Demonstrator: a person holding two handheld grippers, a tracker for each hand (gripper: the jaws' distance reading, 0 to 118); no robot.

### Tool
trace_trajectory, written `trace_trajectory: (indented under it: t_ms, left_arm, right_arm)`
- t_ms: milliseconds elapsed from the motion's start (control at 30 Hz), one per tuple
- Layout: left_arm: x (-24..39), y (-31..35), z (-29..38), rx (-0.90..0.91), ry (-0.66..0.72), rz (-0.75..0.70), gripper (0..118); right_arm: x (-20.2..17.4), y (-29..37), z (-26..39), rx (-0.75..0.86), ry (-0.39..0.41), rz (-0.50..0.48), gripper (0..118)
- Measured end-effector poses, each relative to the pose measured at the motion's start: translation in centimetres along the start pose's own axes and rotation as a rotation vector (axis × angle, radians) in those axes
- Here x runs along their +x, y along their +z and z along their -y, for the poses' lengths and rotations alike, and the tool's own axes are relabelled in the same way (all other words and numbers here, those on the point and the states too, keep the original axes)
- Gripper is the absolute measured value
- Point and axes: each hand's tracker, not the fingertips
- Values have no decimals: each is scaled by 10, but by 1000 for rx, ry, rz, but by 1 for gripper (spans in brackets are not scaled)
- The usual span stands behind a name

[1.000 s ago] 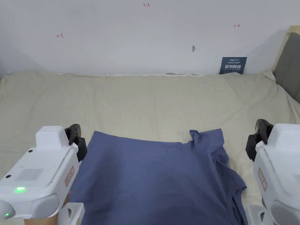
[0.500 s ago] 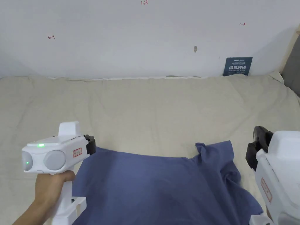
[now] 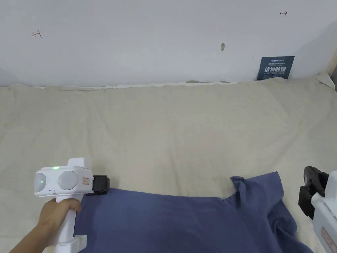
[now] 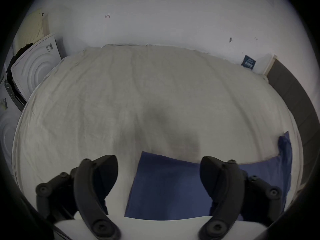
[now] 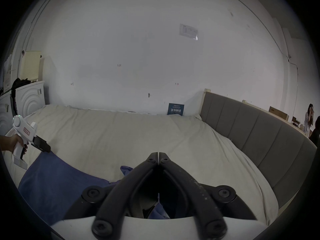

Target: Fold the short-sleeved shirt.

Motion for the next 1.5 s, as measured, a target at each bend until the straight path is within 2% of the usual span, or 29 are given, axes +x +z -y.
trace_trajectory:
  t_ms: [33, 67, 100, 167, 200, 233, 267, 367, 400, 467, 500, 567, 633, 700, 767, 800, 867, 933, 1033, 1133, 1267, 1500]
  left_arm:
    - [1, -4, 3, -19, -4, 6, 84]
    - [2, -8, 6, -37, -6, 14, 70]
    - [4, -11, 11, -67, -14, 30, 46]
    - [12, -6, 17, -7, -71, -8, 43]
    - [15, -5, 16, -26, -67, -5, 28]
    - [17, -4, 16, -26, -69, -13, 7]
    - [17, -1, 15, -26, -71, 1, 3]
    - [23, 29, 15, 24, -59, 9, 3]
    - [22, 40, 16, 64, -44, 31, 3]
    - [22, 65, 19, 114, -10, 80, 3]
    - [17, 72, 18, 135, -6, 101, 3]
    - [17, 92, 21, 150, -27, 120, 3]
    - [18, 110, 22, 166, -47, 130, 3]
    - [18, 121, 23, 172, -58, 134, 3]
    - [17, 125, 23, 182, -64, 134, 3]
    - [16, 127, 23, 182, -64, 135, 3]
    - [16, 131, 26, 184, -61, 133, 3]
    - [14, 131, 27, 187, -60, 132, 3]
    - [13, 141, 33, 203, -49, 121, 3]
    - [8, 159, 37, 238, -22, 114, 3]
    - [0, 194, 31, 314, 20, 107, 3]
    - [-16, 288, -29, 543, 72, 69, 3]
  right_arm:
    - [0, -4, 2, -17, -2, 4, 1]
    - [2, -8, 5, -35, -7, 8, 1]
    - [5, -11, 8, -52, -17, 9, 1]
    - [12, -22, 13, -114, -46, -2, 2]
    - [15, -27, 15, -145, -55, 1, 2]
    - [18, -35, 17, -182, -63, 0, 3]
    - [23, -43, 20, -221, -87, -4, 10]
    - [35, -79, 30, -347, -146, -32, 51]
    - [38, -91, 35, -386, -160, -42, 71]
    - [39, -119, 45, -485, -140, -51, 100]
    - [37, -132, 52, -535, -113, -68, 110]
    - [33, -153, 67, -602, -114, -64, 106]
    - [26, -167, 79, -642, -90, -70, 93]
    - [17, -179, 91, -670, -36, -58, 69]
    - [6, -185, 99, -677, 32, -56, 51]
    - [3, -185, 100, -672, 32, -69, 38]
    - [-4, -180, 100, -635, 62, -86, 4]
    - [-10, -177, 97, -624, 97, -113, 4]
    - [-7, -164, 89, -564, 135, -88, 3]
    - [4, -128, 58, -477, 91, -63, 3]
    - [29, -86, 1, -342, 61, -76, 3]
    - [50, -11, -140, -25, 21, -61, 3]
